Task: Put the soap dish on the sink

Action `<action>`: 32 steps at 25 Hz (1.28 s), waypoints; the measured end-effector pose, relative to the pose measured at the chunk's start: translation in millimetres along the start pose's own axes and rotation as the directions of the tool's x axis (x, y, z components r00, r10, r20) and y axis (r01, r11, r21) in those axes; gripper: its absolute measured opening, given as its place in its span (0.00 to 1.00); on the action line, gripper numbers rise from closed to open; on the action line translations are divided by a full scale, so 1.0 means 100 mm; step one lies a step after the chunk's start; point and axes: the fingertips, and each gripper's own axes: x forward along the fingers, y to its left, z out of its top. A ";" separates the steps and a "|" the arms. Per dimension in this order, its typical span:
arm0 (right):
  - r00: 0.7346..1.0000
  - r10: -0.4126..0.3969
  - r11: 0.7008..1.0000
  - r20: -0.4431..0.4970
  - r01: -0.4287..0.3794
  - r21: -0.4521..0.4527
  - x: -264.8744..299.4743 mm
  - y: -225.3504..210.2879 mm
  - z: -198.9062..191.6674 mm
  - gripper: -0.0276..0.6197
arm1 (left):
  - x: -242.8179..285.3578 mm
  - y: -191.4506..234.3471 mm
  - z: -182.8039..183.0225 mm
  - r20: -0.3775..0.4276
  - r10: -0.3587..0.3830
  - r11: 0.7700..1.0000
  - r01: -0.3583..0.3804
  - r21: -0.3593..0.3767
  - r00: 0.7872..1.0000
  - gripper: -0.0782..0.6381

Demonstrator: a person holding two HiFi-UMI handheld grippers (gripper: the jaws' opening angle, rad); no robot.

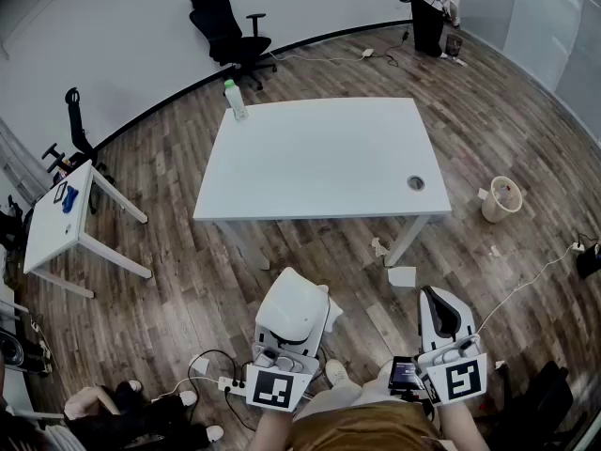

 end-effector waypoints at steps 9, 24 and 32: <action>0.999 -0.029 0.999 -0.039 0.030 0.017 0.18 -0.12 -0.11 0.06 | 0.13 0.23 -0.03 0.017 0.020 1.000 -0.019 -0.016 1.000 0.35; 0.995 0.096 0.994 -0.014 -0.095 0.062 1.11 -0.81 -0.22 0.06 | 1.16 0.35 -0.12 -0.027 0.057 0.998 -0.057 0.019 0.998 0.35; 0.990 0.143 0.986 0.010 -0.143 0.088 1.49 -1.43 -0.34 0.06 | 1.84 0.24 -0.08 -0.050 0.069 0.995 -0.065 0.075 0.996 0.35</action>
